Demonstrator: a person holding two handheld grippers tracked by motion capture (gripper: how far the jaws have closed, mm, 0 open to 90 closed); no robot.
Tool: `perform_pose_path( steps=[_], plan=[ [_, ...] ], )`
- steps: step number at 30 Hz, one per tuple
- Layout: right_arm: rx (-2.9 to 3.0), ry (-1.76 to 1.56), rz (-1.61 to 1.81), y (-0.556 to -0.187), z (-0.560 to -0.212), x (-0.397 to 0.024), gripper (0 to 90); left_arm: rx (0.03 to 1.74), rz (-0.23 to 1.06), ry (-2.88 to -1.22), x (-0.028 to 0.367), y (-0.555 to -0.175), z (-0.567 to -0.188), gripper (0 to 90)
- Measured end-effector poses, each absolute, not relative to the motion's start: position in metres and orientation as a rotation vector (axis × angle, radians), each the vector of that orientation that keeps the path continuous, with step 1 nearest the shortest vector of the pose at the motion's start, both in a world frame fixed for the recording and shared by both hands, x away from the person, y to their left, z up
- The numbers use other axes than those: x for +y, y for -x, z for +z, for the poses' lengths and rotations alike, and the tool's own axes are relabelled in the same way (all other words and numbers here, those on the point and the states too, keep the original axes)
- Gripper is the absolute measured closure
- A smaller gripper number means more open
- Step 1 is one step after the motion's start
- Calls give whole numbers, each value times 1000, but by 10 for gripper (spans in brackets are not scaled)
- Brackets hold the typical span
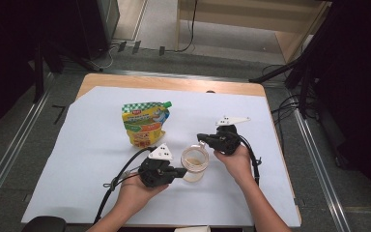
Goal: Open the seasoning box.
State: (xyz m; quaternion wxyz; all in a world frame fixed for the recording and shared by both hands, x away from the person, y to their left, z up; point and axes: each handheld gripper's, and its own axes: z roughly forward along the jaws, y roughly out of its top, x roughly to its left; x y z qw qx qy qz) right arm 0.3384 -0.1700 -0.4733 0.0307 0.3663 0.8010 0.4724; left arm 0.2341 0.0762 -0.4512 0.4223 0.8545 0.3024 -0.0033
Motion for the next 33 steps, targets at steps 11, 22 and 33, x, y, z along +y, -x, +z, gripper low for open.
perform_pose_path(
  steps=[11, 22, 33],
  plan=[
    [2432, -1140, 1425, -330, -470, -182, 900, 800, -12, -2109, 82, -243, -452, 900],
    [2389, -1197, 1393, -318, -469, -201, 900, 804, 1, -2115, 78, -256, -453, 900],
    [2326, -1313, 1344, -296, -469, -219, 900, 765, -7, -2148, 70, -276, -454, 894]
  ],
)
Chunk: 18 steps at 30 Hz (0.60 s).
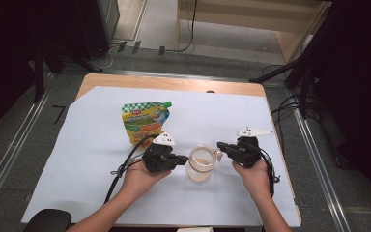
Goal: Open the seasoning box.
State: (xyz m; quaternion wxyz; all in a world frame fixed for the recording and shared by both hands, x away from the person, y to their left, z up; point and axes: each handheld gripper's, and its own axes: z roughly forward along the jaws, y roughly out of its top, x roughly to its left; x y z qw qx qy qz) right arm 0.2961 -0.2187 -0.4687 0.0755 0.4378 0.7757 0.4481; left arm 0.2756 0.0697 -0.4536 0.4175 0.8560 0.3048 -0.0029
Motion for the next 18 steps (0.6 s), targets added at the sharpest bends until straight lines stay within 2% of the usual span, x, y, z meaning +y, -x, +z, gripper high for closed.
perform_pose_path(
  steps=[14, 18],
  plan=[
    [2264, -1360, 1283, -265, -464, -229, 900, 683, -58, -2176, 62, -298, -453, 877],
    [2219, -1382, 1318, -259, -459, -239, 900, 675, -34, -2192, 69, -302, -452, 823]
  ],
)
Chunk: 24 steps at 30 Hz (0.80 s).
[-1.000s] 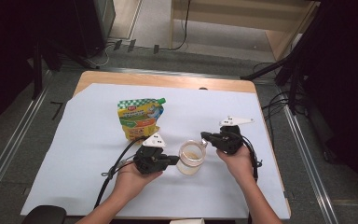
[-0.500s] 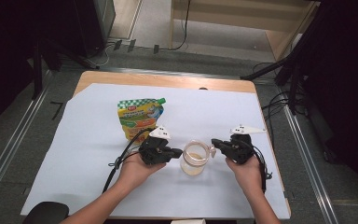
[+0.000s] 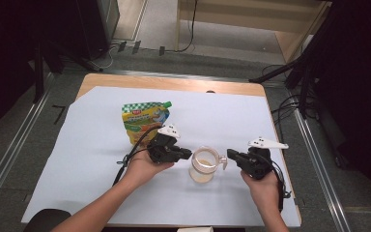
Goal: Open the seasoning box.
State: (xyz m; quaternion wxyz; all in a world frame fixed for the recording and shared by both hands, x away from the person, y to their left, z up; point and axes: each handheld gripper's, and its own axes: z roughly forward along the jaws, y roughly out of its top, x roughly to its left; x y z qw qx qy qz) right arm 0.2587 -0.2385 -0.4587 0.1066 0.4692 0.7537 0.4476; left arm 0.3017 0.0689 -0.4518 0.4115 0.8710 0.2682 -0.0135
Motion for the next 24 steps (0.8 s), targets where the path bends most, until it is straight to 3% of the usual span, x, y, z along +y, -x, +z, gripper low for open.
perform_pose_path(
  steps=[6, 13, 15, 19, 24],
  plan=[
    [2248, -1372, 1302, -241, -460, -246, 900, 681, -61, -2163, 78, -305, -448, 559],
    [2281, -1343, 1283, -241, -460, -242, 900, 503, -99, -2180, 72, -299, -436, 421],
    [2288, -1345, 1288, -241, -460, -241, 900, 477, -144, -2181, 70, -299, -433, 345],
    [2310, -1343, 1274, -242, -461, -239, 900, 402, -106, -2218, 63, -297, -432, 155],
    [2309, -1350, 1272, -242, -462, -238, 900, 332, -105, -2265, 52, -297, -439, 122]
  ],
)
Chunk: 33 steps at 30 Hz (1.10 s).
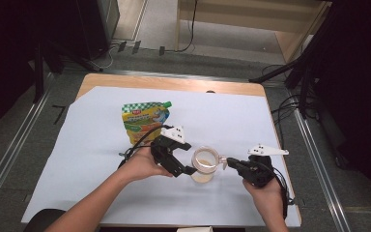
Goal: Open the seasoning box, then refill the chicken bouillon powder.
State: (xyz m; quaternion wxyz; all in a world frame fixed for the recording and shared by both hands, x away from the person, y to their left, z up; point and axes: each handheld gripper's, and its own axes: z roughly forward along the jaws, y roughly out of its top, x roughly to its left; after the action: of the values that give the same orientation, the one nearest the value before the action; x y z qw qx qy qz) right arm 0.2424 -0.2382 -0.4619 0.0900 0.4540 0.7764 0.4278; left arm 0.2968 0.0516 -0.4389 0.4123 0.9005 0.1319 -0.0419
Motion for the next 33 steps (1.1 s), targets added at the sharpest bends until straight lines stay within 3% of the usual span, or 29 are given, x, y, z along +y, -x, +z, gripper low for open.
perform_pose_path(
  steps=[8, 21, 33],
  plan=[
    [2313, -1357, 1264, -243, -463, -238, 900, 329, -99, -2293, 34, -300, -451, 24],
    [2312, -1359, 1259, -244, -463, -238, 900, 277, -48, -2281, 17, -300, -455, 99],
    [2311, -1363, 1262, -244, -463, -238, 900, 274, -35, -2303, 15, -300, -451, 104]
  ],
)
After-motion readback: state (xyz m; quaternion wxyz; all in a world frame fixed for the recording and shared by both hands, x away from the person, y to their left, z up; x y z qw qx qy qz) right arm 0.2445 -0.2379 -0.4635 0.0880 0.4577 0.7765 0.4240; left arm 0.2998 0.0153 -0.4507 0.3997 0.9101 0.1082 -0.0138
